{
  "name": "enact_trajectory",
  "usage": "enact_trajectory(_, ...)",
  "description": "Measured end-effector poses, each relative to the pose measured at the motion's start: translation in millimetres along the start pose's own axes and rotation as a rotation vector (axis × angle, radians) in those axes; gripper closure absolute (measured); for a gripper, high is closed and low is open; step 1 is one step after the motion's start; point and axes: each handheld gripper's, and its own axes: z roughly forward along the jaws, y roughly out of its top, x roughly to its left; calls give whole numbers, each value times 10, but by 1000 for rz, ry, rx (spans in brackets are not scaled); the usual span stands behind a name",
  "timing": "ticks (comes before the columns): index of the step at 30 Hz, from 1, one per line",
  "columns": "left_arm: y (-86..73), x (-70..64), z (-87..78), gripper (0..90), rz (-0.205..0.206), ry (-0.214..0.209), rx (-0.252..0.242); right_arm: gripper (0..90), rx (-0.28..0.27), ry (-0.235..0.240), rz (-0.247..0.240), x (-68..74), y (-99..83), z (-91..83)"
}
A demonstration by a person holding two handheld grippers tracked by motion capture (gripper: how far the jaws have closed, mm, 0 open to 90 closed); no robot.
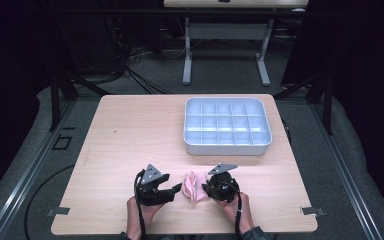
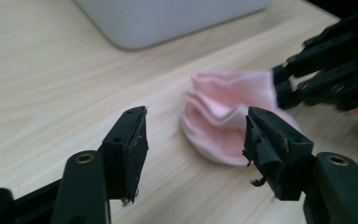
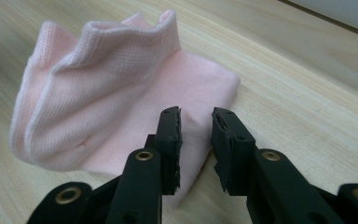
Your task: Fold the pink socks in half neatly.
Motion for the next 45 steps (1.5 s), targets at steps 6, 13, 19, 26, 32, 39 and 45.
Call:
enact_trajectory(6, 218, -244, -16, 388, 87, -38, -15, 687, -85, 12, 26, -9, 8, -88)
enact_trajectory(13, 229, -409, 375, 567, 169, -46, 127, 667, -96, 30, 85, -133, -47, -144)
enact_trajectory(19, 75, -314, 483, 636, 160, 24, 190, 655, -46, 22, 10, 4, -23, -4)
enact_trajectory(26, -65, -238, 455, 556, 127, 77, 202, 634, -36, -8, -20, 54, -25, 41)
enact_trajectory(32, -78, -166, 262, 397, 79, 113, 147, 594, -28, -7, -4, 37, -24, 26)
enact_trajectory(39, 97, -133, 193, 268, 61, 116, 78, 507, -60, -7, 30, -16, -15, -17)
enact_trajectory(45, 165, -199, 428, 375, 99, 105, 129, 494, -60, -14, 21, 14, -17, 30)
